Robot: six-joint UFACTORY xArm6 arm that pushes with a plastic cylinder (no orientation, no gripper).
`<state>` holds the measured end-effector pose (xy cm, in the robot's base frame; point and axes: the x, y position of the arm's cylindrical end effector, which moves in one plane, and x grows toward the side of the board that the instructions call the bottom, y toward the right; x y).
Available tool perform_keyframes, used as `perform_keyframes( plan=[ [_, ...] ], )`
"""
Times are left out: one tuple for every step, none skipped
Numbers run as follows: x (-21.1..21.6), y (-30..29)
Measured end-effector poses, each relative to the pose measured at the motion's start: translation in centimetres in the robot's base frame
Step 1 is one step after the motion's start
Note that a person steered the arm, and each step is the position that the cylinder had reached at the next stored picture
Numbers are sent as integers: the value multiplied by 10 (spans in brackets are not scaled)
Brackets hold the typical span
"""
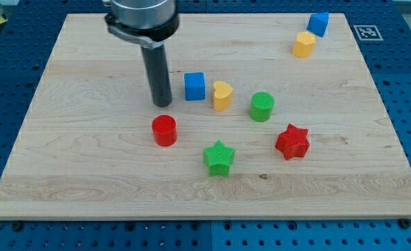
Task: Push blue cube to the center of the board
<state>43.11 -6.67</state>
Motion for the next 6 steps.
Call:
perform_keyframes(
  plan=[
    [-1,40],
    [-18,80],
    [-49,98],
    [-70,99],
    [-51,99],
    [-31,69]
  ],
)
